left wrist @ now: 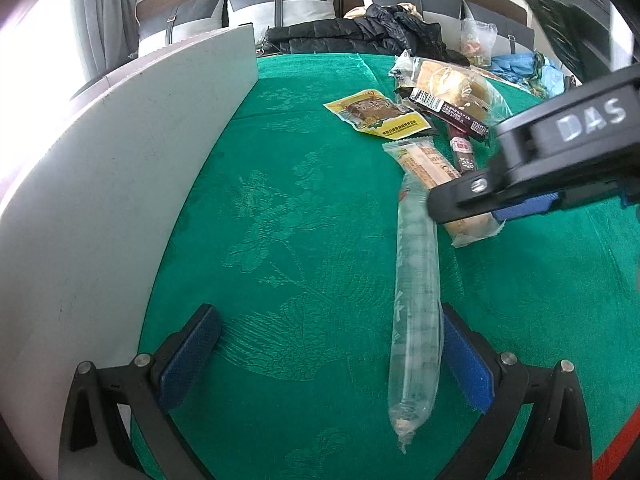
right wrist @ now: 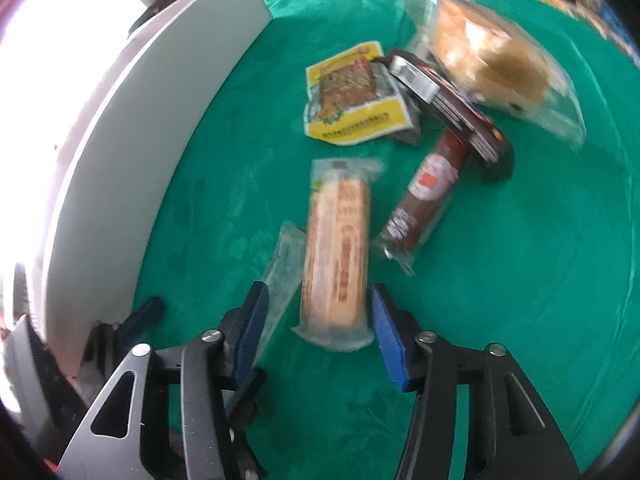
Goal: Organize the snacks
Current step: 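Grasp the wrapped cake bar with the right tool and lift it, then lower the cake bar onto the table and open the right tool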
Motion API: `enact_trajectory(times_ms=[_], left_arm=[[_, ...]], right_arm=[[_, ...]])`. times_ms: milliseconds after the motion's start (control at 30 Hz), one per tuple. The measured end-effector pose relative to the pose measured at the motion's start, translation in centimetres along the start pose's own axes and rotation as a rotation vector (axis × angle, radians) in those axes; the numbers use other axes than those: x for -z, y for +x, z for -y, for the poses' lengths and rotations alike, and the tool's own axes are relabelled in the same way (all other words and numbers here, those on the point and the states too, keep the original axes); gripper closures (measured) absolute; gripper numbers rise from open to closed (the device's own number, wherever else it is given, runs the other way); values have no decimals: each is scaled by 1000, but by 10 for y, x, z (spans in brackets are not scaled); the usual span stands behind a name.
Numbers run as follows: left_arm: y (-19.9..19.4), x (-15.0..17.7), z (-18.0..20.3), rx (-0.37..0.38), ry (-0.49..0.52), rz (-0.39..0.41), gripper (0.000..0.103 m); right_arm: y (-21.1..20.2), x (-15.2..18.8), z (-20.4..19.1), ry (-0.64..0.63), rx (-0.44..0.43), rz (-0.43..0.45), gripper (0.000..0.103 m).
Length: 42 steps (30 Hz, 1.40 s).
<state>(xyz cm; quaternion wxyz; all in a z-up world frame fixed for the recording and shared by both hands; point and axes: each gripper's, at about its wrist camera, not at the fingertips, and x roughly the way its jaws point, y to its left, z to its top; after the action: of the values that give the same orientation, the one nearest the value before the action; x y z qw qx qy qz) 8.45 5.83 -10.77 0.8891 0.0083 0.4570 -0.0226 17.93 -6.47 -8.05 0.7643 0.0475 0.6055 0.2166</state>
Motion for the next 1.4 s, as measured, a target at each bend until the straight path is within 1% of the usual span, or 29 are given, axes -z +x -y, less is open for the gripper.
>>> enact_trajectory(times_ms=[67,167,233,300,433,467,500,533,633,733,800,867,900,1000,1067,1100,1133,1167,1200,1233,1300,1333,1400], left_arm=[[0,0,0,0,0,0,0],[0,0,0,0,0,0,0],[0,0,0,0,0,0,0],[0,0,0,0,1,1,0],[0,1,0,1,0,1,0],[0,0,0,1,0,1,0],[1,-1,0,1,0,1,0],[1,-1,-1,2,0,1,0],[0,0,0,1,0,2,0],[0,0,0,1,0,2,0],[1,-1,0,0,0,2,0],[1,0,0,0,0,2,0],[1,0,0,0,0,2,0],[1,-1,0,1,0,1,0],[1,0,0,1,0,2,0],[1,-1,0,1,0,1,0],[1,0,0,1,0,2,0],[1,0,0,1,0,2,0],[1,-1,0,0,0,2,0],[1,0,0,0,0,2,0],[1,-1,0,1,0,2,0],[1,0,0,1,0,2,0],[1,0,0,1,0,3,0]], right_arm=[[-6,3,14,61,-41,10,51],[-11,6,21,94,-35,32,51],[-14,6,19,95,-39,47,51],[-11,3,8,48,-2,43,51],[11,-7,-26,-120,130,7,59],[14,-7,-34,-167,177,23,67],[16,-7,-38,-191,206,29,69],[16,-6,-39,-196,210,36,69],[11,8,-35,-202,179,40,69],[-5,40,-20,-239,160,38,70],[-19,69,-2,-260,187,60,70],[-32,86,20,-251,222,98,70],[-37,90,32,-224,247,116,70],[-56,86,85,-42,317,191,70],[-62,80,109,58,317,245,70],[-65,80,115,73,310,267,67],[-65,78,117,72,309,287,67],[-66,81,116,58,311,299,57],[-65,82,113,35,305,309,37],[-64,85,111,15,306,310,33],[-54,89,100,-43,356,321,29],[-52,93,95,-62,372,345,28],[-54,106,102,-38,358,393,23]])
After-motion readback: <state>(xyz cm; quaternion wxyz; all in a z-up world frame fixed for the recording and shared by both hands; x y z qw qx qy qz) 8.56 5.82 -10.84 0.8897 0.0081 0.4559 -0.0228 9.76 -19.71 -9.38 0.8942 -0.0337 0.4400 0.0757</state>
